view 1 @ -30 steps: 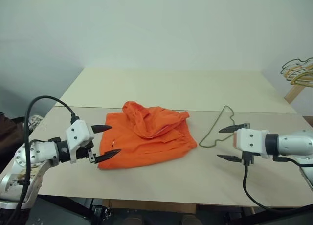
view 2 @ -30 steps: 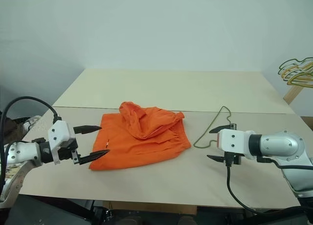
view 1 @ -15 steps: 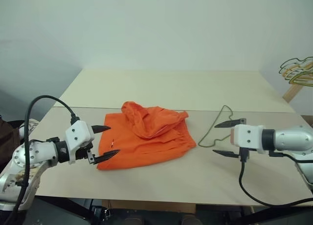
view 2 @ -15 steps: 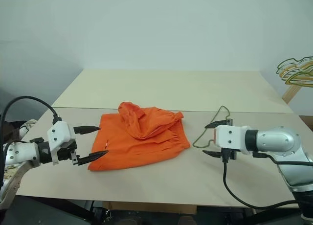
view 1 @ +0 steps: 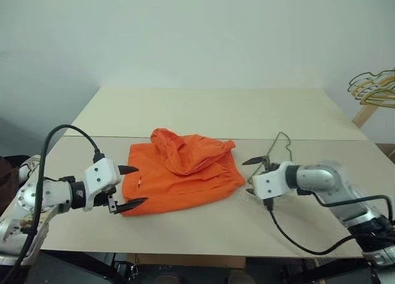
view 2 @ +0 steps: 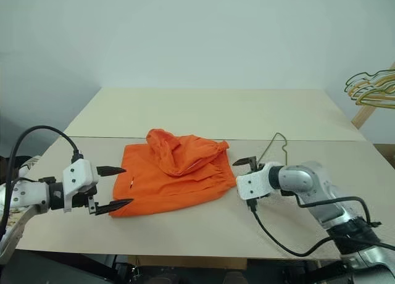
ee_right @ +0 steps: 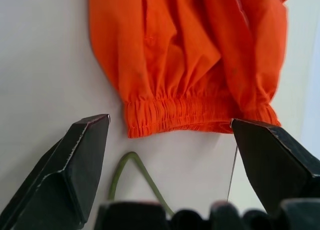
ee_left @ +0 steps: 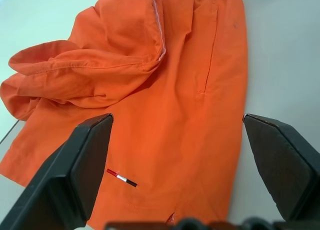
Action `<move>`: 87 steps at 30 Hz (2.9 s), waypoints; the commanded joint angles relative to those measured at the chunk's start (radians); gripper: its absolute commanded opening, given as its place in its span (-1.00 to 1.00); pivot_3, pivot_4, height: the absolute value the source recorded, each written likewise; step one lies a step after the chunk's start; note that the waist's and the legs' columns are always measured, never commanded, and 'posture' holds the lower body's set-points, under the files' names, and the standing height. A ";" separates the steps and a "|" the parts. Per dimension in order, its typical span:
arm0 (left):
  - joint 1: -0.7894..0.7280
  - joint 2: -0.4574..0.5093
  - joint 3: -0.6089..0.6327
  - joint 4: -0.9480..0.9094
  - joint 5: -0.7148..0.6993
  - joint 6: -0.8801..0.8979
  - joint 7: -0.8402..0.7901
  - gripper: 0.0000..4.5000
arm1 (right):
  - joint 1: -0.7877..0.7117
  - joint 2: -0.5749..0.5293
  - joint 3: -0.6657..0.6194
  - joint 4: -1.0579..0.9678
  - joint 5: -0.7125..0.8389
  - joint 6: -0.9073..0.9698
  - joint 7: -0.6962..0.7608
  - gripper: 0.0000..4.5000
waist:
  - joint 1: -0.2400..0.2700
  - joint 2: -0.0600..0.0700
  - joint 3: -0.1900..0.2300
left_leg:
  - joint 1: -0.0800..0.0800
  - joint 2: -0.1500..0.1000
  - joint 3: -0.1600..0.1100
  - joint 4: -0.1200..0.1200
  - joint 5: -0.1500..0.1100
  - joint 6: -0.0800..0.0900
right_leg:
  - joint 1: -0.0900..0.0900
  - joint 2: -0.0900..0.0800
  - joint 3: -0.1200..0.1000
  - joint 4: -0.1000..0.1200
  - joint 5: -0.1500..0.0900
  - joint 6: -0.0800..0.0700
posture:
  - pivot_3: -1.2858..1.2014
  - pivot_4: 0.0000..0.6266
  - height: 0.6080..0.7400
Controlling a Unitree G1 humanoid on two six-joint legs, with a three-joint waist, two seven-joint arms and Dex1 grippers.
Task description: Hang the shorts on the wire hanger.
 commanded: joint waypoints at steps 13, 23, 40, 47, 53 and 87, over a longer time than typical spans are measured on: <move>0.076 0.004 0.046 -0.031 0.017 -0.032 0.012 1.00 | -0.133 0.107 0.086 0.286 -0.116 -0.171 -0.117 -0.07 | -0.002 0.000 0.000 | 0.001 0.001 0.000 0.000 0.002 -0.003 | 0.000 0.002 0.000 0.001 0.000 -0.001 | 0.04 -1.00 1.00; 0.092 0.029 -0.022 0.031 0.151 -0.096 0.021 1.00 | -0.141 0.127 0.091 0.315 -0.111 -0.198 -0.100 -0.98 | -0.001 0.000 0.000 | 0.001 0.001 0.000 0.000 0.002 -0.004 | 0.000 0.002 0.000 0.001 0.000 -0.001 | 0.04 -1.00 1.00; 0.084 0.106 -0.139 0.171 0.295 -0.179 -0.041 1.00 | -0.102 0.142 0.073 0.255 -0.101 -0.132 -0.116 -0.98 | -0.004 0.000 0.000 | 0.001 0.001 -0.001 -0.001 0.001 -0.001 | 0.000 0.003 0.000 0.001 0.000 -0.001 | 0.02 -1.00 1.00; 0.017 0.038 -0.182 0.292 0.333 -0.223 0.021 1.00 | -0.077 0.144 0.070 0.227 -0.093 -0.114 -0.115 -0.98 | -0.001 0.002 -0.001 | 0.002 0.000 -0.001 -0.001 0.000 -0.001 | 0.001 0.002 0.000 0.001 0.000 -0.001 | 0.02 -1.00 1.00; -0.022 -0.003 -0.224 0.392 0.380 -0.293 0.055 0.35 | -0.083 0.144 0.073 0.229 -0.087 -0.109 -0.113 -1.00 | 0.000 0.008 -0.005 | 0.005 0.000 -0.001 -0.001 0.001 -0.001 | 0.003 0.002 0.000 0.002 0.000 -0.001 | 0.01 -1.00 1.00; -0.297 0.001 -0.170 0.339 0.344 -0.247 0.094 -0.99 | -0.195 0.151 -0.028 -0.026 0.240 0.307 0.084 -1.00 | 0.023 0.002 -0.002 | 0.005 0.001 -0.001 0.001 0.001 0.000 | 0.003 0.003 -0.002 0.001 0.002 -0.003 | 0.04 -1.00 1.00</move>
